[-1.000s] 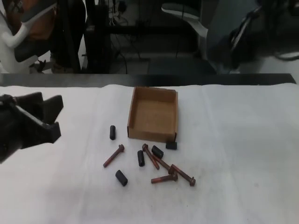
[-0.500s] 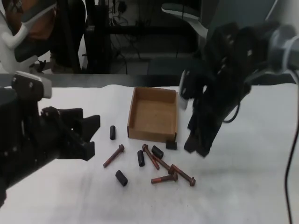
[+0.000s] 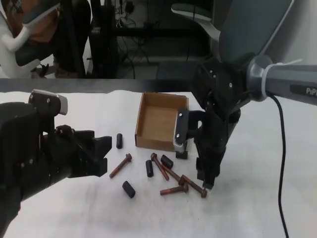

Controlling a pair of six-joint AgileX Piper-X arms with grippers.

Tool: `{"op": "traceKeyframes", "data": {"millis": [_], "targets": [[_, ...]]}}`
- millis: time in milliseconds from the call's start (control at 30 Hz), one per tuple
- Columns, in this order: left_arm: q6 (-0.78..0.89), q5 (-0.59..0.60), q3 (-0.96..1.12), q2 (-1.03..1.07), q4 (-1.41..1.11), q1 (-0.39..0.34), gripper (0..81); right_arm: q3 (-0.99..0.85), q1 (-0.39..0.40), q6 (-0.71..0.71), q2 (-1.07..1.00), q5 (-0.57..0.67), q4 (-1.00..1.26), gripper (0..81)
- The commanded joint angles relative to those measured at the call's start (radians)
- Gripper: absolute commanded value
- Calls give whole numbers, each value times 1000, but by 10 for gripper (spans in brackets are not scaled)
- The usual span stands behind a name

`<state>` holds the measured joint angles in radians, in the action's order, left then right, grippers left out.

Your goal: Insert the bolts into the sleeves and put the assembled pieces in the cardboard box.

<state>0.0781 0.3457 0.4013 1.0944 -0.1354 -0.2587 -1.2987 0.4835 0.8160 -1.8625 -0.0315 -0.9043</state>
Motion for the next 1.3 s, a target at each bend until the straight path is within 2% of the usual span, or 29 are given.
{"op": "traceKeyframes", "data": {"millis": [0,100,400,800,833,900,967,1000,1133,1267], "targets": [[1,-2,10,-1,-19,-2,497,-8,-24,-64,4,40,-49,535],[1,-2,10,-1,-19,-4,497,-8,-27,-112,4,126,-99,535],[3,-5,10,-1,-26,-12,497,-43,-12,-189,-72,134,-53,535],[3,-5,10,-1,-26,-12,497,-99,-7,-189,-153,140,-73,533],[3,-5,10,-1,-26,-12,497,-99,-7,-189,-156,140,-78,505],[3,-5,10,-1,-26,-12,497,-99,-7,-185,-164,133,-82,337],[3,-5,10,-1,-26,-12,497,-99,-7,-172,-172,125,-82,39],[3,-5,10,-1,-26,-12,497,-99,-7,-170,-173,125,-82,4],[3,-5,10,-1,-26,-12,497,-99,-7,-96,-175,71,-136,0],[3,-3,10,-1,-26,-12,497,-99,-7,140,-170,-75,-230,0]]}}
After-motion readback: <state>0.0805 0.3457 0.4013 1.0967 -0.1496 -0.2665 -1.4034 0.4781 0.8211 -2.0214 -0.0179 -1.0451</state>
